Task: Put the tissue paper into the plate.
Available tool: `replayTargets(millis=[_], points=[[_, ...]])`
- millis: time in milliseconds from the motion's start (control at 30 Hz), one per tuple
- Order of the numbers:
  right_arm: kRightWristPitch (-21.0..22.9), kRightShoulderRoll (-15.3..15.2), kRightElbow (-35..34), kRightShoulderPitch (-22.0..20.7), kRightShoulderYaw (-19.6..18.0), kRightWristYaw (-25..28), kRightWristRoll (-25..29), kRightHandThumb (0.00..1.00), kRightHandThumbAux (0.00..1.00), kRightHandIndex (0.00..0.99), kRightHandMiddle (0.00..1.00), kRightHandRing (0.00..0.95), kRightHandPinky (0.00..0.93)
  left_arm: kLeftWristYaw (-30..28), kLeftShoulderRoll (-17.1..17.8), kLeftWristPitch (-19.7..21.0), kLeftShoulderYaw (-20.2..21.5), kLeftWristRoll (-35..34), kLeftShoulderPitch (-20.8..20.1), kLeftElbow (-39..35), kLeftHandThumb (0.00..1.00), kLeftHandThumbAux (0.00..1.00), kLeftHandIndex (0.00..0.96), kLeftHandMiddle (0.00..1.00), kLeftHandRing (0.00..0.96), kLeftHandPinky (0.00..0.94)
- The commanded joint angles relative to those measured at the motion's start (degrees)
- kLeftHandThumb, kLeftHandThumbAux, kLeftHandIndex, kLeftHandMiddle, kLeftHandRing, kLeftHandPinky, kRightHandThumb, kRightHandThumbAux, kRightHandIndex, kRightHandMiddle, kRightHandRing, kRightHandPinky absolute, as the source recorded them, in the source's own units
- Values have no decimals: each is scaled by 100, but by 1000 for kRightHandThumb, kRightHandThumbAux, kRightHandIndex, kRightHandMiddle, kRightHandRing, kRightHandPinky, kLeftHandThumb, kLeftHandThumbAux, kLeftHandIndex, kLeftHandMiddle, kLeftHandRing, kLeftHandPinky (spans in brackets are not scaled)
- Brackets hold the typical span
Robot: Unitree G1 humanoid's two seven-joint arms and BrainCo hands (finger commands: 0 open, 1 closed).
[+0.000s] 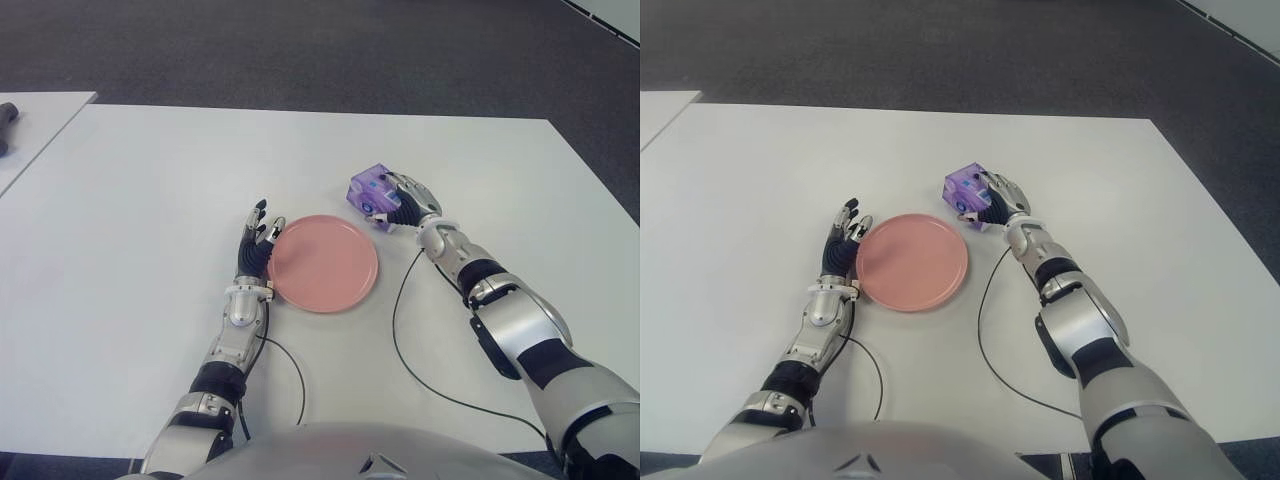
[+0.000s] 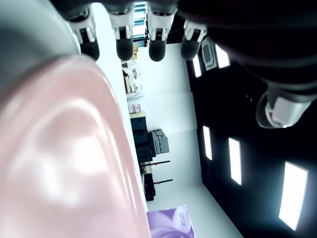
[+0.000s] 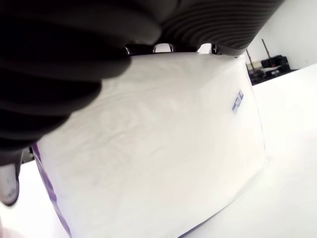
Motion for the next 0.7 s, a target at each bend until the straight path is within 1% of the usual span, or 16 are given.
replayTargets(millis=[33,200,267,367,533,633,700], points=[[-252,-301,-72,473,163,96,-170,91,494,0,0,0,0,-43,-10,62,-37,7,136,-21,0,364,0,0,0,0],[-441,-551,-210,685,318,183,-273,75,497,0,0,0,0,-104,14,110,-5,-51,122,-6,0,369,0,0,0,0],[-456,-594,-239,725,347,191,-289,65,490,0,0,0,0,-112,20,127,-2,-54,122,-17,0,369,0,0,0,0],[-553,-751,-296,868,401,182,-320,50,476,0,0,0,0,-146,23,170,11,-83,117,-46,0,371,0,0,0,0],[-629,-861,-382,926,423,247,-298,41,467,0,0,0,0,-169,25,173,29,-117,106,-52,0,370,0,0,0,0],[-718,-982,-477,979,423,286,-287,48,475,0,0,0,0,-146,15,130,42,-132,64,2,0,363,0,0,0,0],[-720,-991,-497,983,422,297,-283,53,480,0,0,0,0,-152,18,112,55,-149,34,48,0,359,0,0,0,0]])
